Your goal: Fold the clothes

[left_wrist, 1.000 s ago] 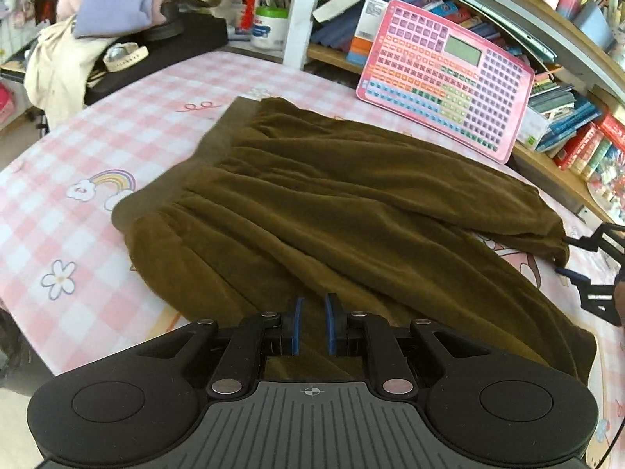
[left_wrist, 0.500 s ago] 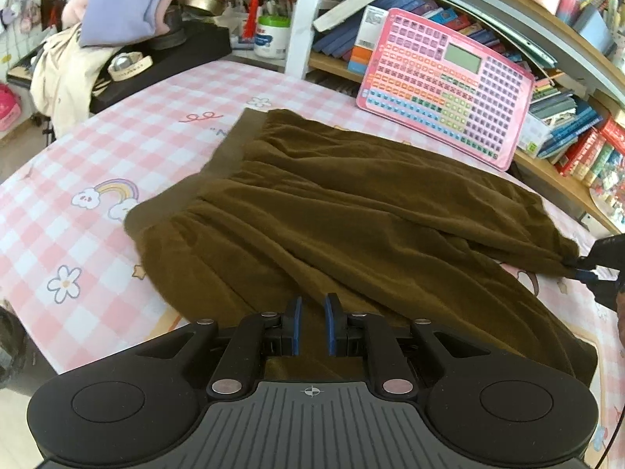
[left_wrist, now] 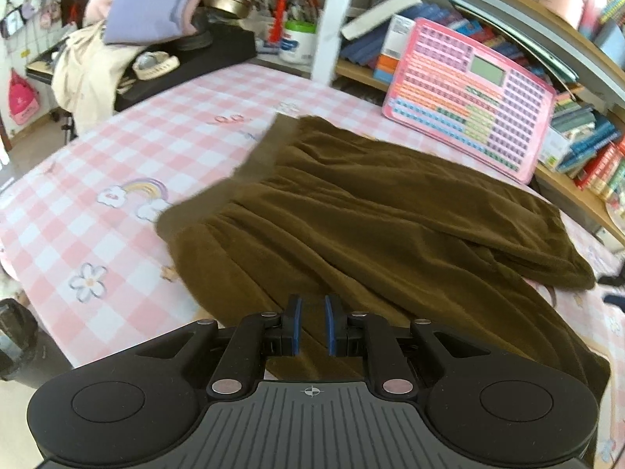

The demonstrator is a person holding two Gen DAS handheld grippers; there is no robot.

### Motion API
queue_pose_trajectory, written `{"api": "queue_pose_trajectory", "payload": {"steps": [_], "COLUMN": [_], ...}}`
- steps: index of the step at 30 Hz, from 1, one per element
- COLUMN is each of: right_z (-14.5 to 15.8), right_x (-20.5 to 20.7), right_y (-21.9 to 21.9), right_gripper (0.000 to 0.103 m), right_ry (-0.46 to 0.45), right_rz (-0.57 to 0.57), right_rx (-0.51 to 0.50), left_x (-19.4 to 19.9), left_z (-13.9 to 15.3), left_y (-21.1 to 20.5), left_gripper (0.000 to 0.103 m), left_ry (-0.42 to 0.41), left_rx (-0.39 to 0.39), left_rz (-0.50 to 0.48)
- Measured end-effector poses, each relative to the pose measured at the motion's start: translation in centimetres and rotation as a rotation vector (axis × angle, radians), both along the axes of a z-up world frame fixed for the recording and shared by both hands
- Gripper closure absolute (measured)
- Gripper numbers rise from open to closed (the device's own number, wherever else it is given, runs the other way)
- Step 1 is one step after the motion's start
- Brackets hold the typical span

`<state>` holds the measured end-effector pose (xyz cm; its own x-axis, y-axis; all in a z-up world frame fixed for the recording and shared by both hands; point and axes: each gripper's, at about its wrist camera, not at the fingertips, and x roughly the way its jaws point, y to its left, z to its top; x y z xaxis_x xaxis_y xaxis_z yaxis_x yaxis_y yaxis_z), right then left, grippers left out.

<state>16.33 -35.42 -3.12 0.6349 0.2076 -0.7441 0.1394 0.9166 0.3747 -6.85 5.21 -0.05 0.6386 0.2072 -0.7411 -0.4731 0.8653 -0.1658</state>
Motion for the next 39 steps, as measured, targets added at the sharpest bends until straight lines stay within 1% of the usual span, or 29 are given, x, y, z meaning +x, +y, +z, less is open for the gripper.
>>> {"api": "queue_pose_trajectory", "payload": {"steps": [4, 7, 12, 17, 18, 19, 23, 30, 34, 35, 36, 37, 38, 39], "right_z": [0.7, 1.0, 1.0, 1.7, 1.9, 2.0, 2.1, 1.7, 1.9, 2.0, 2.1, 2.3, 2.5, 2.6], "right_x": [-4.0, -7.6, -12.2, -16.1, -17.0, -17.9, -21.6, -28.3, -30.9, -31.5, -31.9, -32.2, -32.4, -32.6], "right_y": [0.2, 0.7, 1.8, 3.3, 3.6, 3.9, 5.5, 9.9, 12.3, 12.7, 13.1, 13.4, 13.6, 13.8], "right_gripper": [0.071, 0.069, 0.068, 0.068, 0.066, 0.064, 0.063, 0.060, 0.057, 0.056, 0.054, 0.053, 0.051, 0.047], "right_ry": [-0.046, -0.061, -0.031, -0.029, -0.032, -0.032, -0.024, -0.018, -0.028, -0.029, -0.029, -0.027, -0.026, -0.028], "right_rz": [0.064, 0.100, 0.074, 0.027, 0.014, -0.001, -0.043, -0.061, -0.061, -0.062, -0.063, -0.064, -0.065, -0.068], "right_rx": [-0.059, -0.105, -0.115, -0.132, -0.138, -0.141, -0.163, -0.224, -0.260, -0.269, -0.278, -0.287, -0.295, -0.305], "left_x": [0.5, 1.0, 1.3, 1.0, 0.8, 0.5, -1.3, -4.0, -4.8, -5.0, -5.2, -5.4, -5.6, -5.7], "left_z": [0.3, 0.4, 0.6, 0.4, 0.4, 0.3, 0.2, -0.2, -0.3, -0.3, -0.2, -0.1, -0.1, 0.0], "left_y": [2.4, 4.1, 5.9, 6.9, 7.0, 7.2, 7.7, 7.6, 6.9, 6.7, 6.6, 6.5, 6.4, 6.2], "left_gripper": [0.089, 0.089, 0.089, 0.089, 0.089, 0.089, 0.089, 0.089, 0.088, 0.085, 0.077, 0.072, 0.063, 0.054], "left_ry": [-0.020, -0.037, -0.081, -0.107, -0.107, -0.106, -0.107, -0.077, -0.072, -0.071, -0.074, -0.078, -0.090, -0.101], "left_rx": [0.008, 0.012, -0.002, -0.034, -0.039, -0.044, -0.058, -0.016, 0.025, 0.034, 0.044, 0.055, 0.066, 0.077], "left_rz": [0.030, 0.036, -0.016, -0.103, -0.125, -0.143, -0.220, -0.388, -0.465, -0.481, -0.494, -0.507, -0.516, -0.525]}}
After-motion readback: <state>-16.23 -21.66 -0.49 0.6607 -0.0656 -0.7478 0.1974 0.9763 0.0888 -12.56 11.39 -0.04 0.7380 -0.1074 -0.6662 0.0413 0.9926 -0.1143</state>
